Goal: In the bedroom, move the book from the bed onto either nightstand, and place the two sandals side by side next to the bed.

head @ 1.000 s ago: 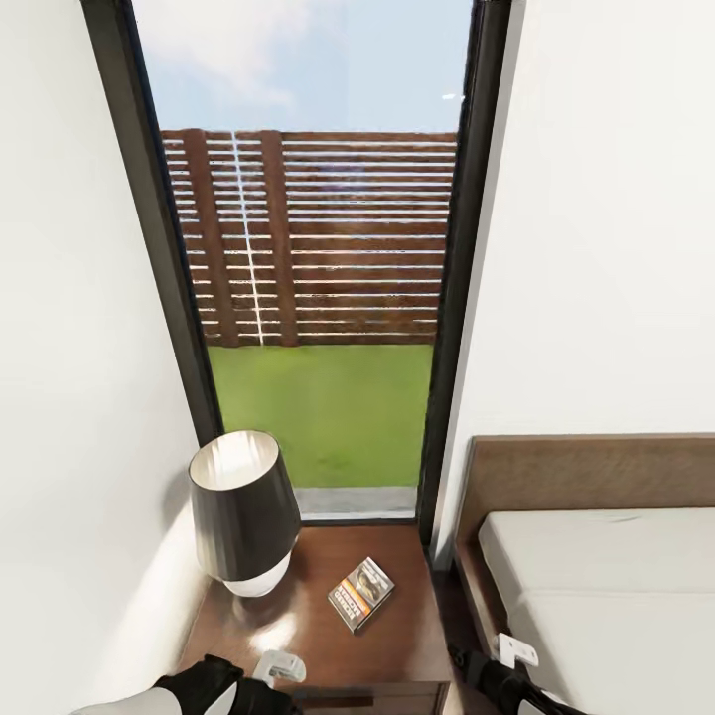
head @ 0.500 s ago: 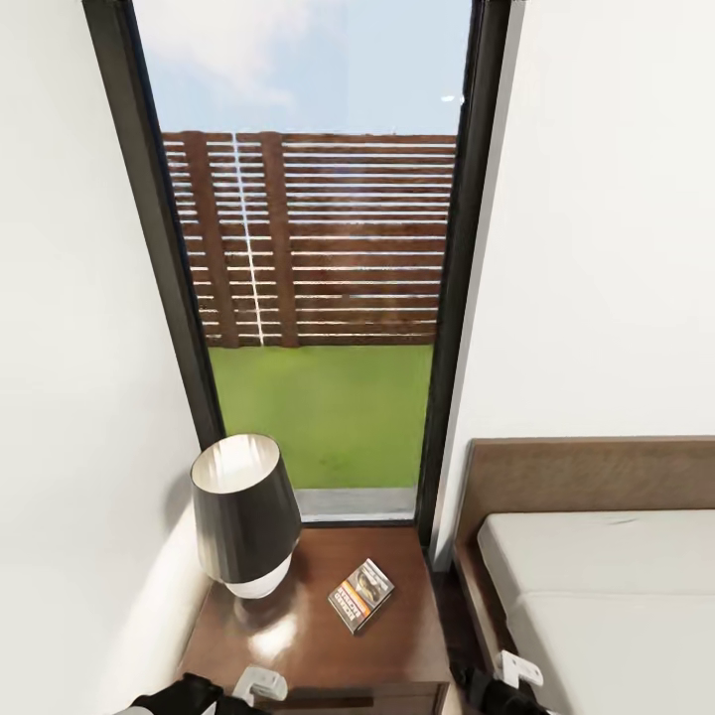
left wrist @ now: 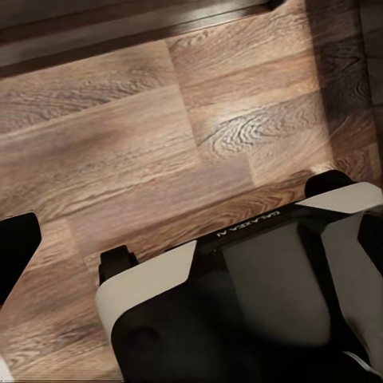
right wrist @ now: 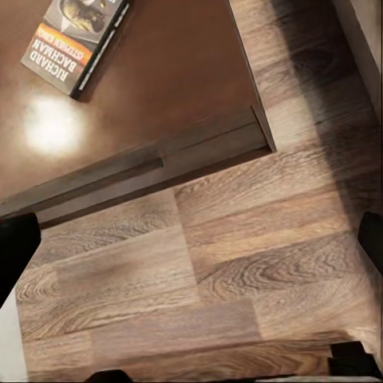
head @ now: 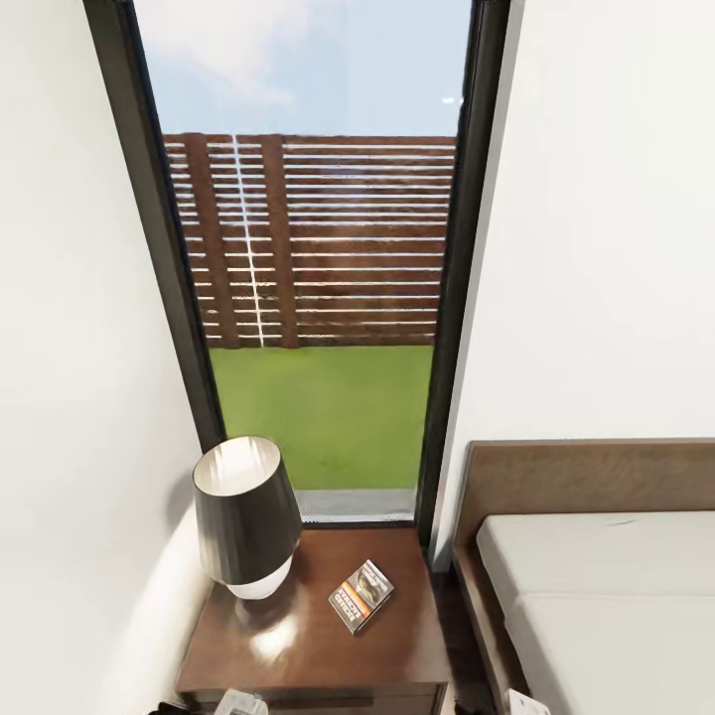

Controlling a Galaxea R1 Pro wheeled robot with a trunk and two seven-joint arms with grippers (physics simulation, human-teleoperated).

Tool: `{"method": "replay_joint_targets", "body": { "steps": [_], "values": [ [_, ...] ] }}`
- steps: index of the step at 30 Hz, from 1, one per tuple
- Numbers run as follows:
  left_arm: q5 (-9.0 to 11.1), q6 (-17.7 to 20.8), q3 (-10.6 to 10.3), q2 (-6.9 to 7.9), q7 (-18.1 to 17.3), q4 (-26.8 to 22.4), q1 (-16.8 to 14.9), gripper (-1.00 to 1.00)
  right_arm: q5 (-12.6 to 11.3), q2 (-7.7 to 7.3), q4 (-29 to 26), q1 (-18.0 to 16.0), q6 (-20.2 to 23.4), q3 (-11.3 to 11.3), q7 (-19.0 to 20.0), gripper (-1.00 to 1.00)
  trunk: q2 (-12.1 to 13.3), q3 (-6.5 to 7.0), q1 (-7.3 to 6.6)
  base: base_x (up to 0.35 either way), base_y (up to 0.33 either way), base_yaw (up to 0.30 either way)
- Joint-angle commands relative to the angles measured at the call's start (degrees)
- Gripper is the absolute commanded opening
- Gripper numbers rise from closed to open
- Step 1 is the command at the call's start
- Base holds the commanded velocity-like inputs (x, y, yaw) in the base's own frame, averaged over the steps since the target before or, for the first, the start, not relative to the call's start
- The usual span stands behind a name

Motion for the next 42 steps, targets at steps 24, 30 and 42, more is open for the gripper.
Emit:
{"method": "replay_joint_targets", "body": {
  "steps": [24, 30, 42],
  "values": [
    [0.7, -6.6, -0.3, 4.67, 0.2, -0.1, 9.7, 1.00, 0.0, -0.20, 0.3, 9.8, -0.8, -0.1, -0.2, 1.00, 9.6, 4.22, -5.26, 0.000, 0.000, 0.000],
    [0.8, -8.4, -0.3, 5.69, 1.2, 0.0, 12.5, 1.00, 0.0, -0.15, 0.3, 12.4, -0.7, -0.1, -0.5, 1.00, 12.0, 5.30, -6.58, 0.000, 0.000, 0.000],
    [1.2, -12.1, 0.1, 6.06, 5.5, 0.0, 17.7, 1.00, 0.0, 0.12, 0.4, 16.0, 0.0, -0.1, -7.6, 1.00, 14.8, 6.56, -8.11, 0.000, 0.000, 0.000]
  ]
}}
